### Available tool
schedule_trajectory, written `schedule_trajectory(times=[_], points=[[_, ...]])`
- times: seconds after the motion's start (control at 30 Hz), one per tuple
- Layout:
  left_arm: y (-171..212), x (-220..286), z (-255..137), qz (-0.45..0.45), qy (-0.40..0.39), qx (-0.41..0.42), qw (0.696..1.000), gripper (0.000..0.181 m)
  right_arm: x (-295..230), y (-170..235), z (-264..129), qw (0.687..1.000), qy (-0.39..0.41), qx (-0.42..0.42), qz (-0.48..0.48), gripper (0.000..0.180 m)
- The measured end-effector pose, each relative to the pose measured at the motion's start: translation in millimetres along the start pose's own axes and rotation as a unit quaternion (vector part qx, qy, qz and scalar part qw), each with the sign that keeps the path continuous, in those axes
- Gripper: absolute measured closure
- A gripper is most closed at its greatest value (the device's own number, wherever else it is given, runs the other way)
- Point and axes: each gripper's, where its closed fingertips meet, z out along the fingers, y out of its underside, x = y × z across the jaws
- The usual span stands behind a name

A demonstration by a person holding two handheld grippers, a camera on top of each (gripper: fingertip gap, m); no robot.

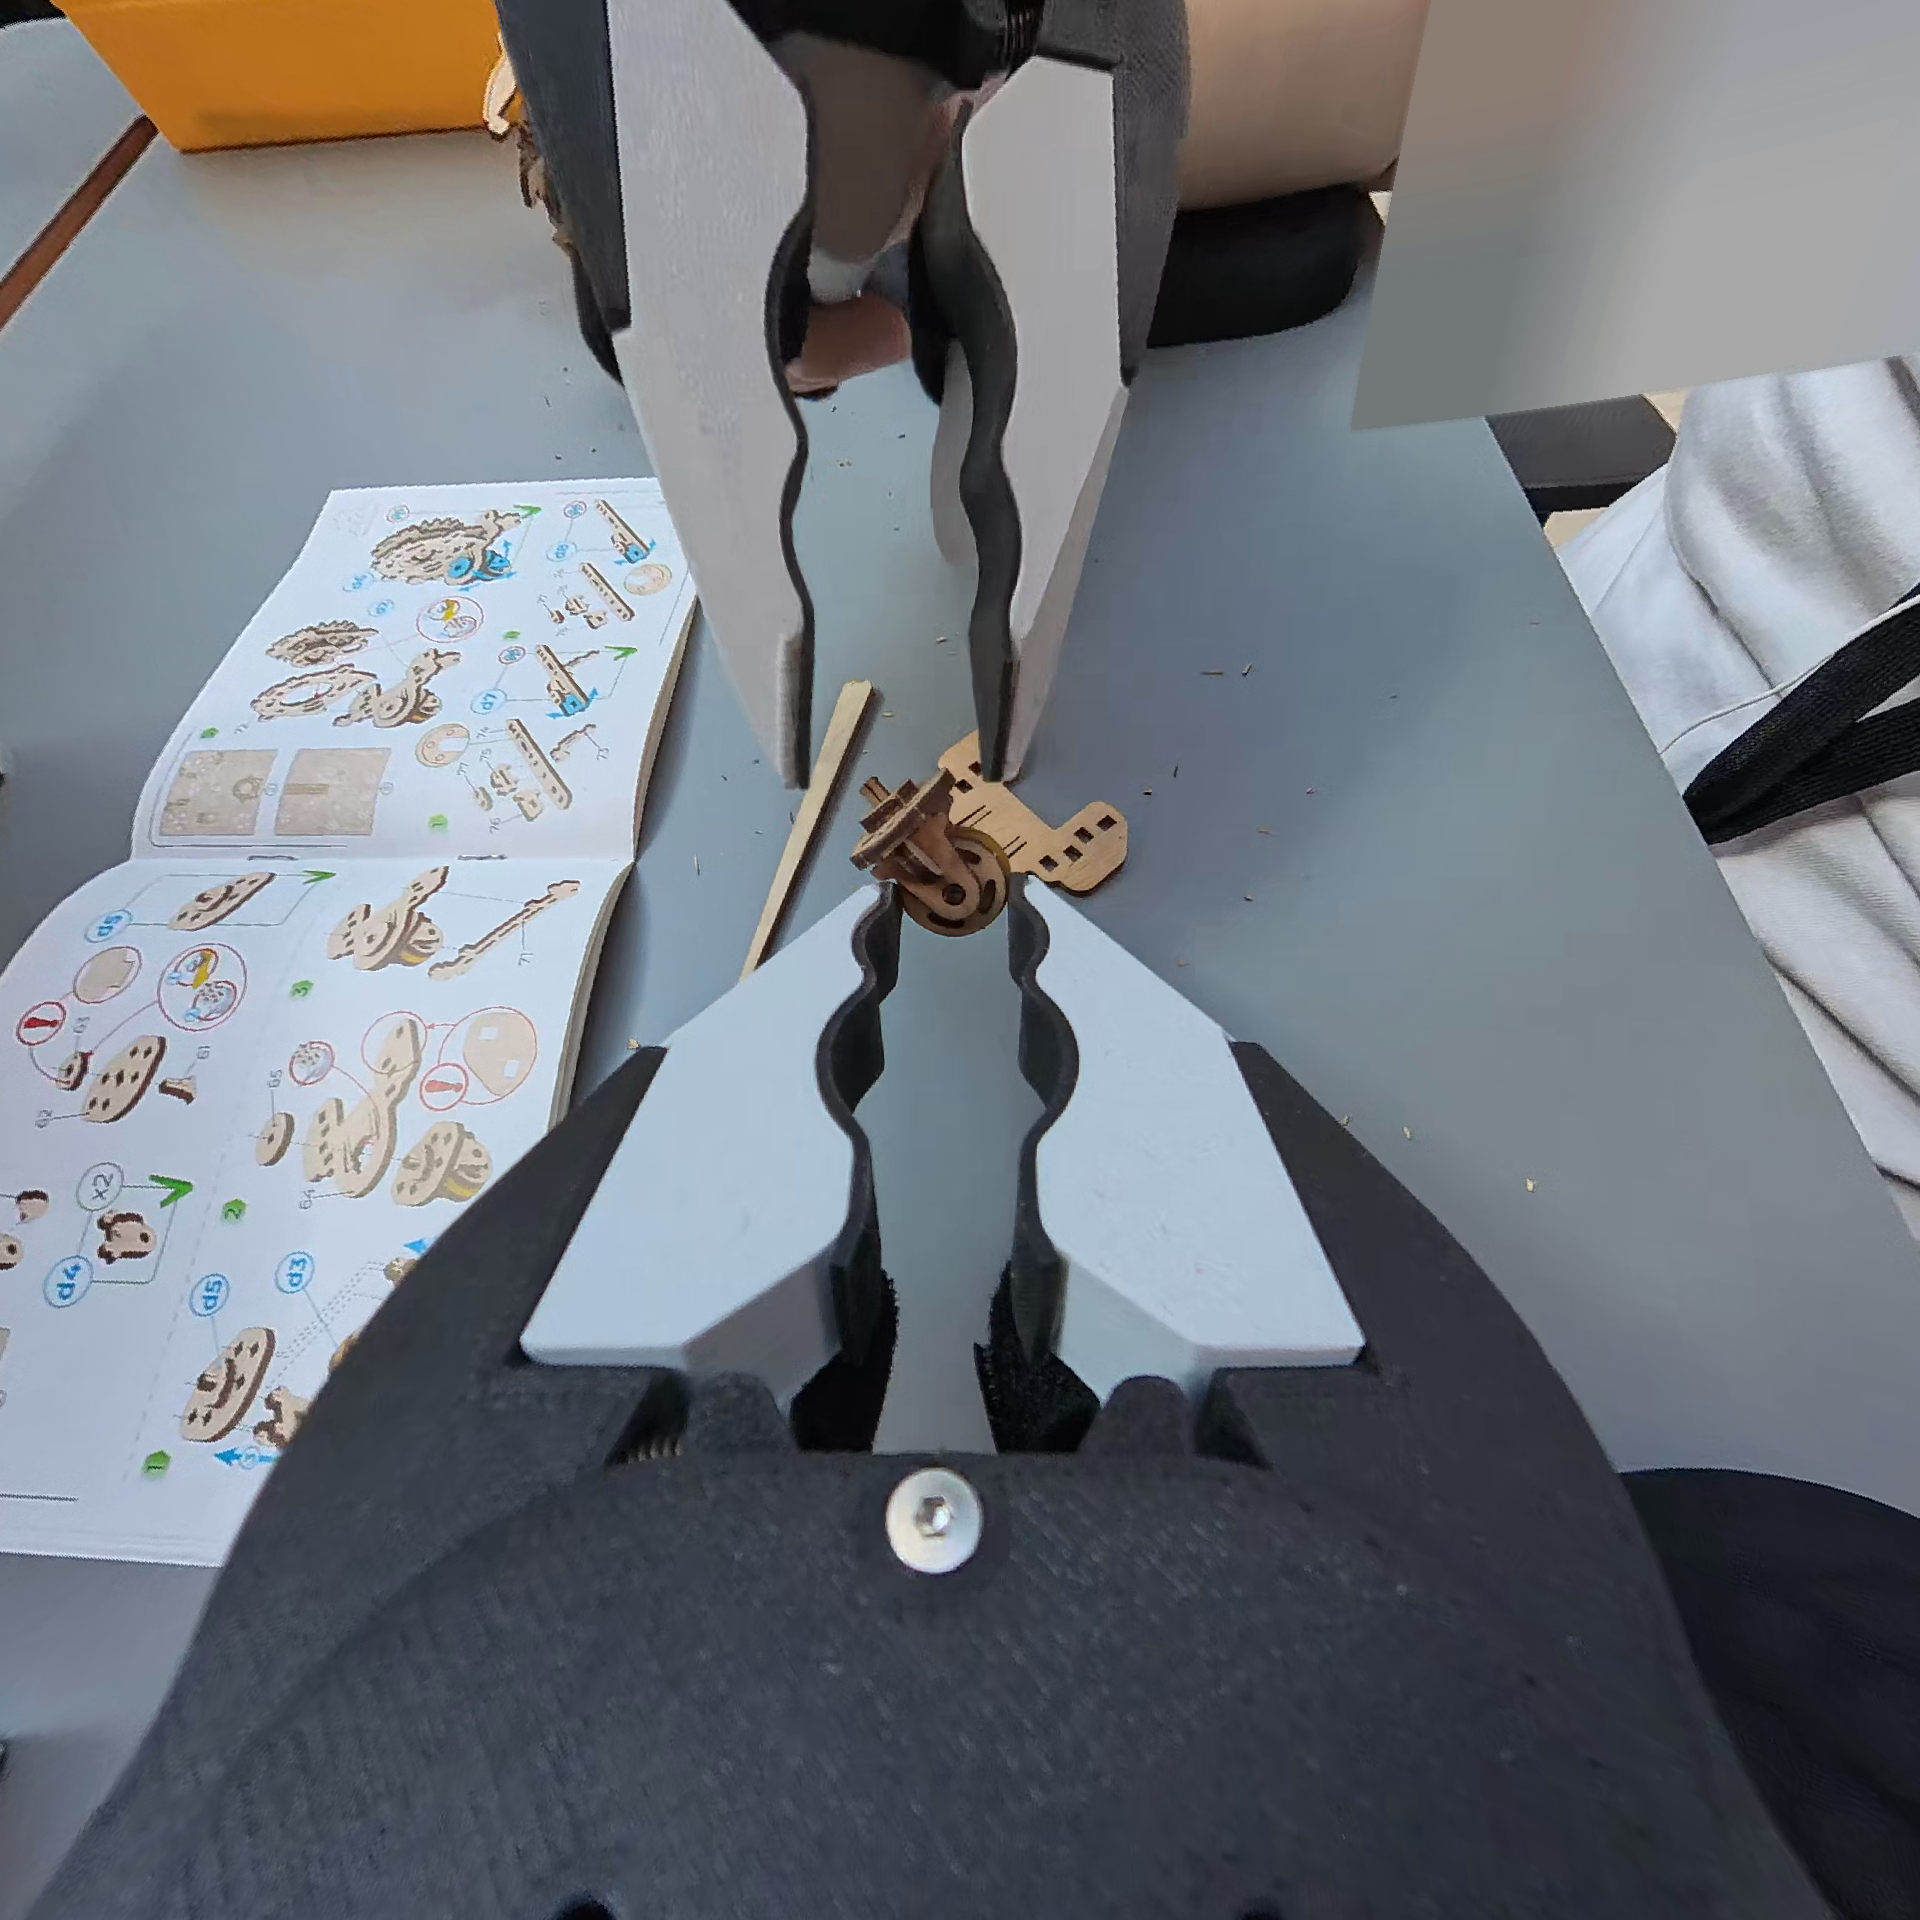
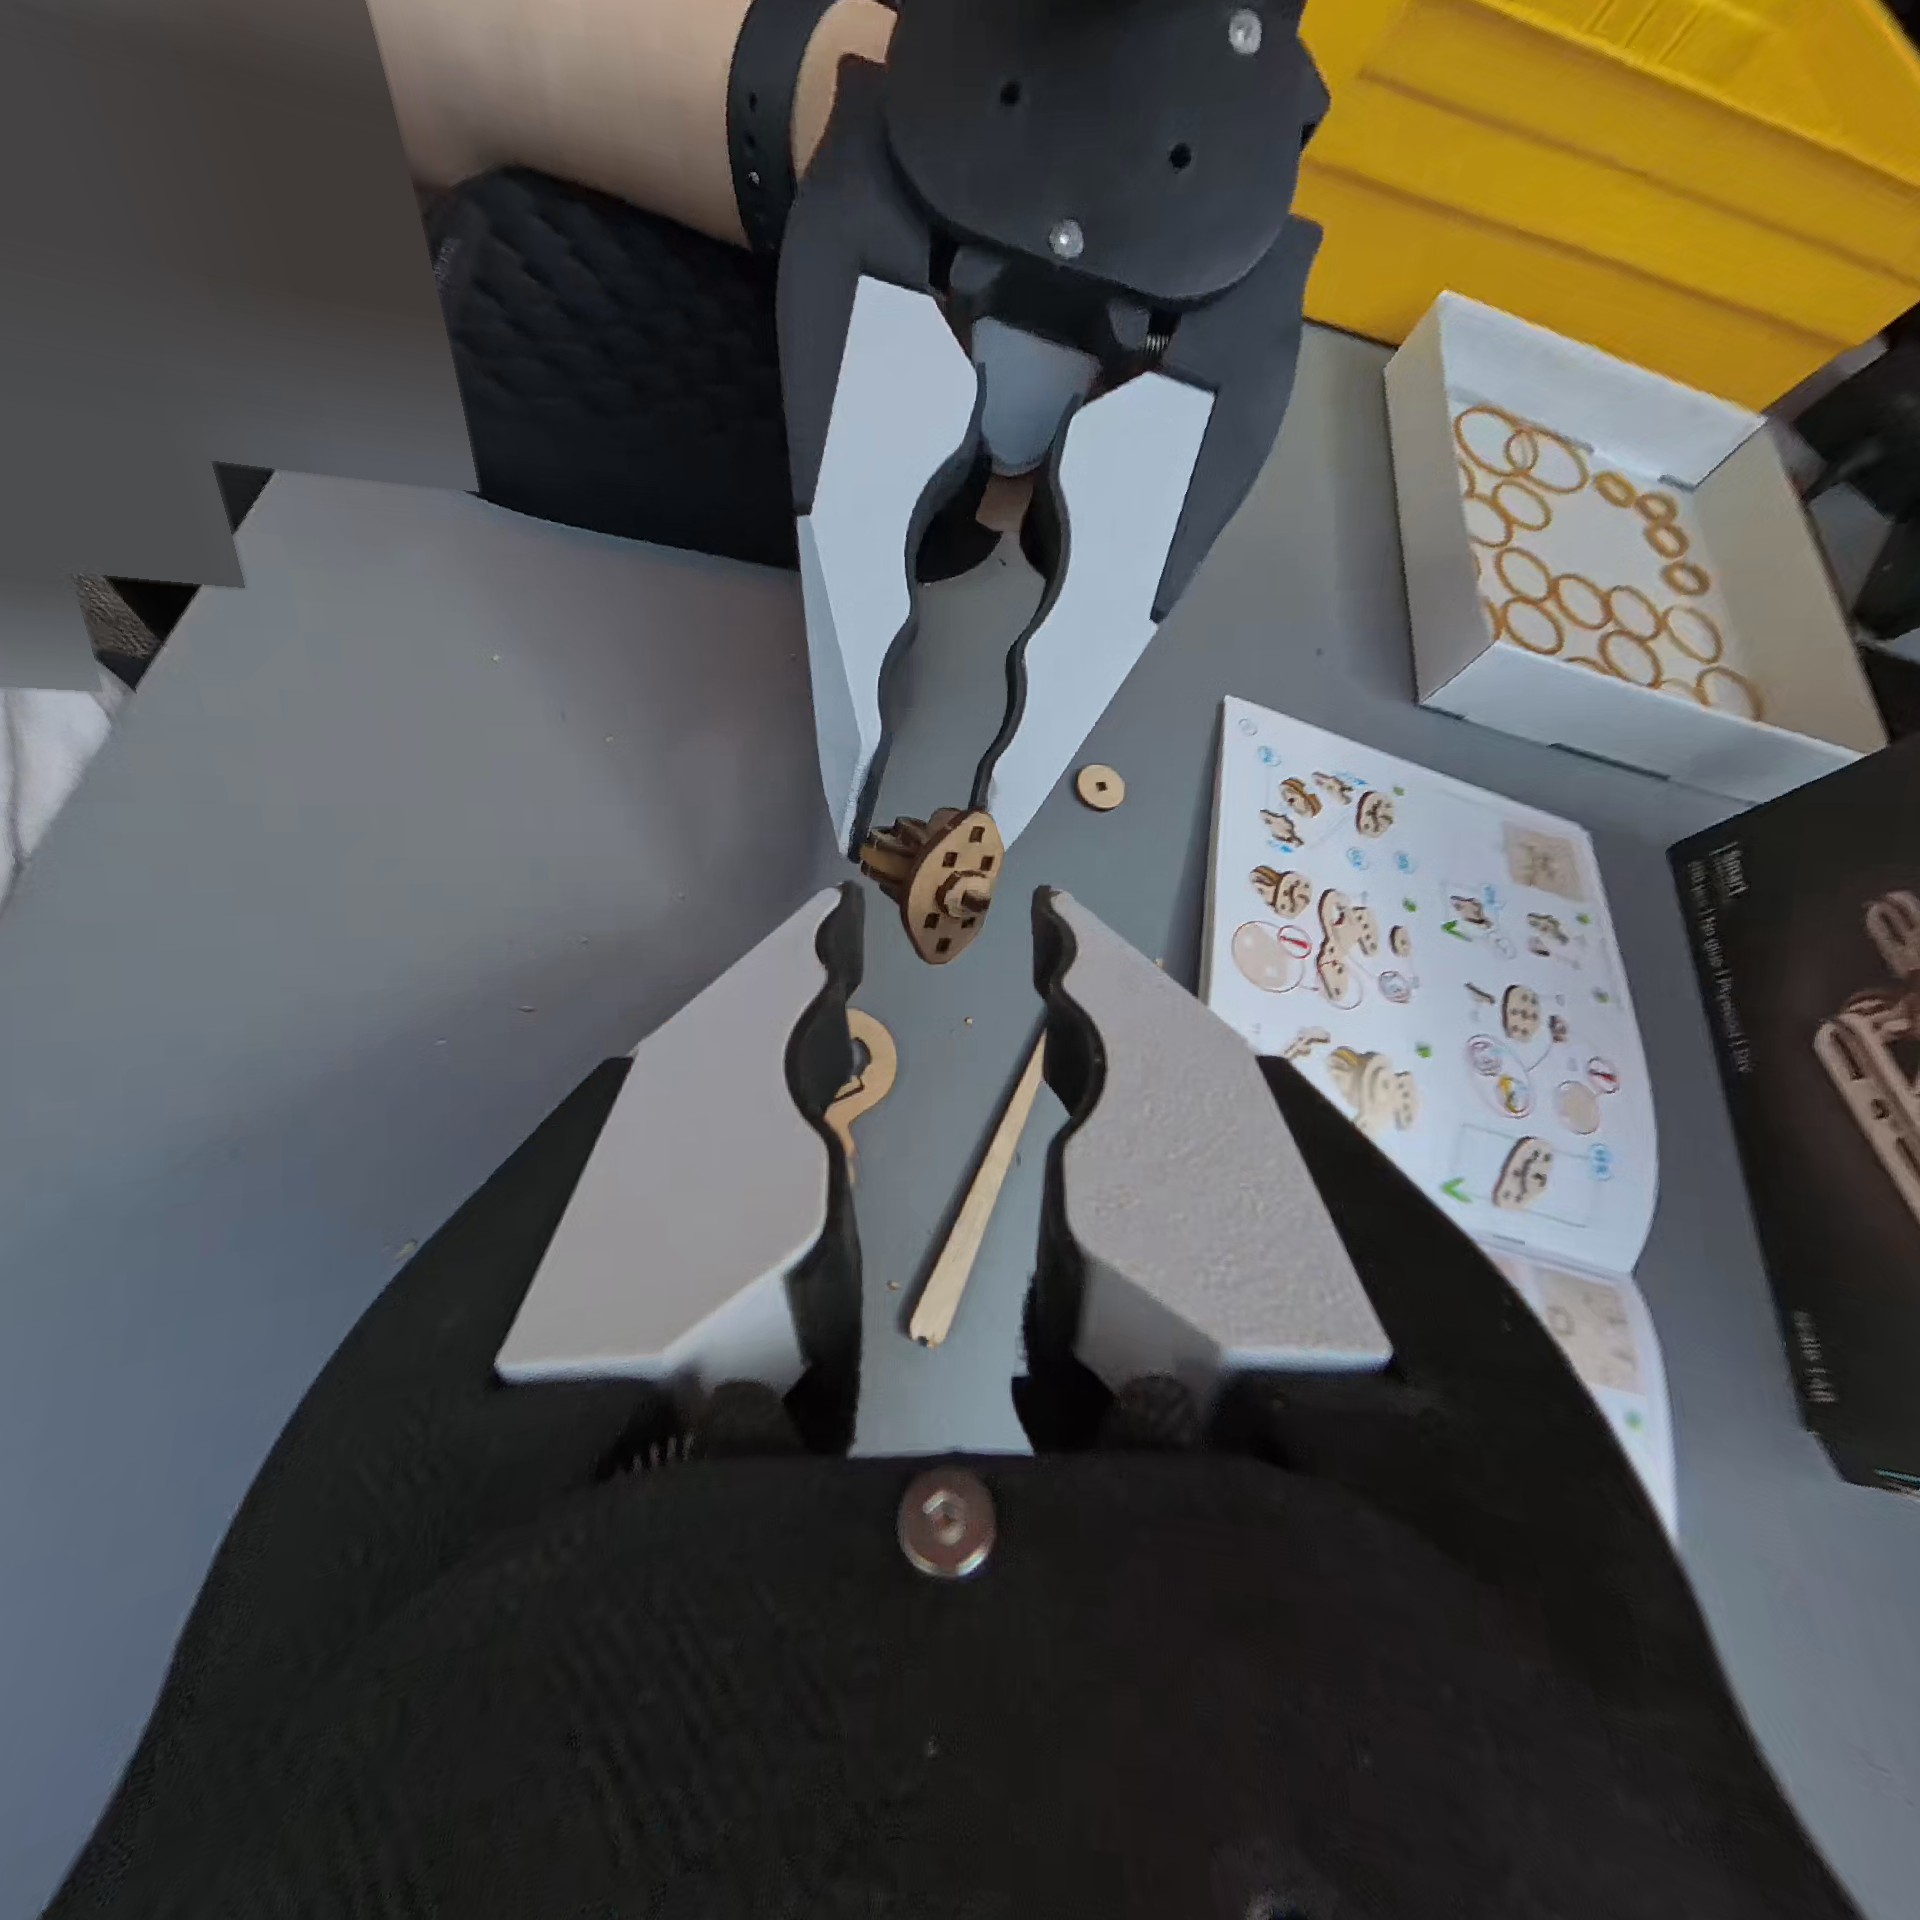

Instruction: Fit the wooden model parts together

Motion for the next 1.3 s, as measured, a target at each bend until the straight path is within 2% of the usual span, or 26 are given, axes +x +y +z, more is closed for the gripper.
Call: schedule_trajectory(times=[0.13,0.23,0.3,0.43,0.5,0.6,0.73,0.9,0.97,1.1,1.3], points=[[4,4,3,0.029,-0.001,-0.010,1.000,0.162,-16,7,5,0.984,-0.096,0.037,0.146,0.144],[9,8,6,0.060,0.000,-0.023,0.998,0.162,-15,11,9,0.973,-0.122,0.055,0.190,0.157],[14,8,8,0.068,-0.005,-0.038,0.997,0.162,-15,15,11,0.975,-0.123,0.047,0.179,0.167],[27,2,8,0.063,-0.026,-0.080,0.994,0.157,-15,25,20,0.984,-0.089,0.009,0.153,0.167],[33,-3,4,0.044,-0.034,-0.105,0.993,0.149,-12,28,22,0.991,-0.055,-0.007,0.122,0.167],[29,-1,3,0.003,-0.023,-0.098,0.995,0.148,-5,26,22,0.996,-0.005,-0.023,0.091,0.167],[31,-7,10,-0.041,-0.036,-0.113,0.992,0.147,-8,31,26,0.997,0.020,-0.054,0.060,0.167],[38,-13,13,-0.028,-0.059,-0.136,0.989,0.160,-17,36,31,0.995,-0.010,-0.065,0.071,0.167],[38,-11,13,-0.016,-0.055,-0.135,0.989,0.162,-21,34,27,0.996,-0.036,-0.054,0.069,0.159],[38,-9,12,-0.013,-0.049,-0.134,0.990,0.162,-27,42,7,0.996,-0.070,-0.051,0.017,0.155],[39,-12,8,-0.009,-0.054,-0.132,0.990,0.154,-27,60,5,0.992,-0.087,-0.081,0.042,0.151]])
